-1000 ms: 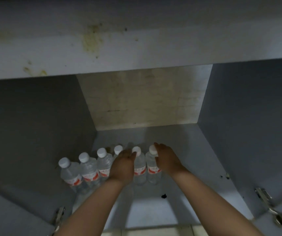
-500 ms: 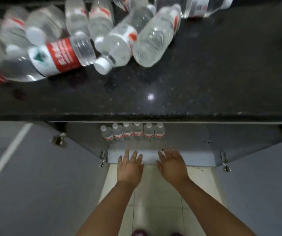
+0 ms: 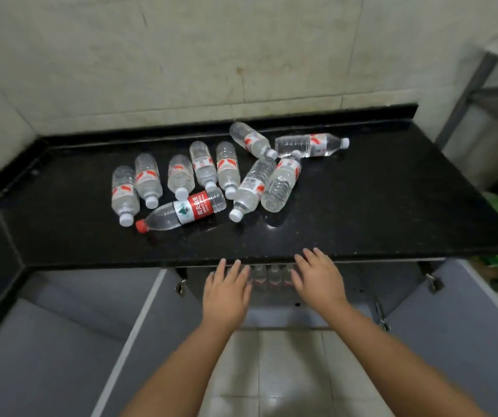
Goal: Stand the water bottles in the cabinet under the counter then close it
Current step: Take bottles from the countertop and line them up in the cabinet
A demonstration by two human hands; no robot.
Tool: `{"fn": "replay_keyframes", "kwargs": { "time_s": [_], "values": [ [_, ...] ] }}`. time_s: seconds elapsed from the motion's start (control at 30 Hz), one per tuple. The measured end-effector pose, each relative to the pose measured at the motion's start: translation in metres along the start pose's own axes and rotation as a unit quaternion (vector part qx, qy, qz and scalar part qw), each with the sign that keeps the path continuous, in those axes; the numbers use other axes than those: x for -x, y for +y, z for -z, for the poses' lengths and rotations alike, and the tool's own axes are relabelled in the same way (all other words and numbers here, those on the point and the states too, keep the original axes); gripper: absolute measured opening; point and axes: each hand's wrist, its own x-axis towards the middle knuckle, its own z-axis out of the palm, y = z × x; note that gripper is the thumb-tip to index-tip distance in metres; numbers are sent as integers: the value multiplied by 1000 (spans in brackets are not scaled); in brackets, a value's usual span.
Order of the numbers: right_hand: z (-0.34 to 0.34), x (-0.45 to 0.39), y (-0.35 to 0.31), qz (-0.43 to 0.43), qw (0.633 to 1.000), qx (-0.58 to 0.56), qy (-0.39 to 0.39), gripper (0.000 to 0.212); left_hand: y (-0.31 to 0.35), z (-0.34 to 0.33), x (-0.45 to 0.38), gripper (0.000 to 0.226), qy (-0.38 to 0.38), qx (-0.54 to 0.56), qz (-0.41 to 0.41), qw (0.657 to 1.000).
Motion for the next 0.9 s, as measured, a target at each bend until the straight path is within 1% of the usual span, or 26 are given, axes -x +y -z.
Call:
{"fn": "replay_keyframes", "kwargs": {
  "time_s": [0.17,0.23,0.3,0.37,0.47,0.57,0.7,0.8,0.9],
  "values": [
    [52,-31,11,-46,997,4,57,43,-5,58,-22,48,70,14,3,997],
    [66,-51,22,-64,995,10,73,42,-2,74,-39,47,103,20,4,994],
    [74,-75,33,-64,995,15,81,39,2,84,-61,47,133,20,1,991],
    [80,-104,42,-65,995,-1,80,35,5,86,-86,47,143,25,1,989],
    [74,-158,55,-98,994,-25,45,38,8,80,-124,48,122,42,25,991],
    [64,-213,68,-99,994,-47,-5,40,7,69,-157,51,99,71,45,992],
    [44,-279,80,-94,988,-93,-84,42,-3,48,-183,58,37,118,86,989],
    [31,-318,80,-103,979,-120,-130,44,-8,42,-197,57,32,162,106,981],
    [18,-343,75,-144,965,-164,-147,45,-5,41,-205,55,29,197,124,972]
  ]
}}
